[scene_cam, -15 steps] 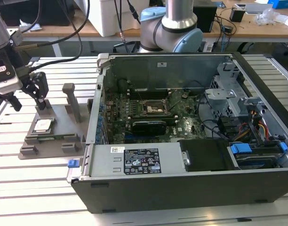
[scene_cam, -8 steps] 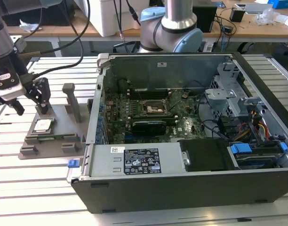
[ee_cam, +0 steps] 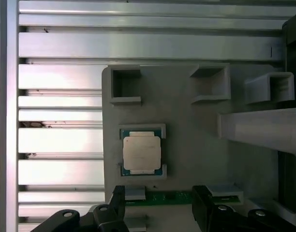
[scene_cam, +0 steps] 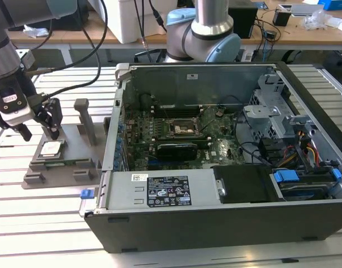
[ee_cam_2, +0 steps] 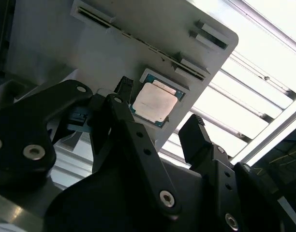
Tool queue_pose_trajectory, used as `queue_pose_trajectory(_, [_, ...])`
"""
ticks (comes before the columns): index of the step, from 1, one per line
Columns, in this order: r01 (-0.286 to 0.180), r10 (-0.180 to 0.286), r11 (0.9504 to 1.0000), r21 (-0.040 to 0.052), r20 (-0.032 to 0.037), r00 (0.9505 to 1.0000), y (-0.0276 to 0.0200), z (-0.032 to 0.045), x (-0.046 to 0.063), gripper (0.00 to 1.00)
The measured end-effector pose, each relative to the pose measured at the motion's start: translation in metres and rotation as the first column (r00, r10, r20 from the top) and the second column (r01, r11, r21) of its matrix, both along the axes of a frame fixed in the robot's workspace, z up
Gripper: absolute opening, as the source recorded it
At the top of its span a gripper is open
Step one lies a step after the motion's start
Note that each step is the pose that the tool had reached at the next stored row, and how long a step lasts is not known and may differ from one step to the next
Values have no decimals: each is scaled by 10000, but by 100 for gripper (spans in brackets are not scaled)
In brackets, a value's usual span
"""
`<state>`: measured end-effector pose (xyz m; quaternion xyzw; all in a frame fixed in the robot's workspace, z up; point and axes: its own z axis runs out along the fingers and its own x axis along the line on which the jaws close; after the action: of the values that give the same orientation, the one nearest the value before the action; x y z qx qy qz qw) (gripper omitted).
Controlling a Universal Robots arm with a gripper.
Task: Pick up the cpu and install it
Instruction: 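Pick up the cpu and move it towards the insertion slot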
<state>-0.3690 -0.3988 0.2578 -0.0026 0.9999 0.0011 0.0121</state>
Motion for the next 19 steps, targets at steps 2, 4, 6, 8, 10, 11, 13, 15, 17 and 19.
queue_pose_trajectory(2, [0,0,10000,0,0,10000,0,-44,0,66])
queue_pose_trajectory(4, [0,0,10000,0,0,10000,0,-73,0,66])
queue_pose_trajectory(6, [0,0,10000,0,0,10000,0,-100,0,66])
queue_pose_trajectory(8, [0,0,10000,0,0,10000,0,-131,0,66])
queue_pose_trajectory(10, [0,0,10000,0,0,10000,0,-170,0,66])
queue_pose_trajectory(11, [0,0,10000,0,0,10000,0,-185,0,66])
queue_pose_trajectory(13, [0,0,10000,0,1,10000,0,-208,0,66])
queue_pose_trajectory(15, [0,0,10000,0,1,10000,0,-243,0,66])
queue_pose_trajectory(17, [0,0,10000,-1,0,10000,0,-271,0,66])
queue_pose_trajectory(19, [0,0,10000,-2,0,10000,0,-298,0,66])
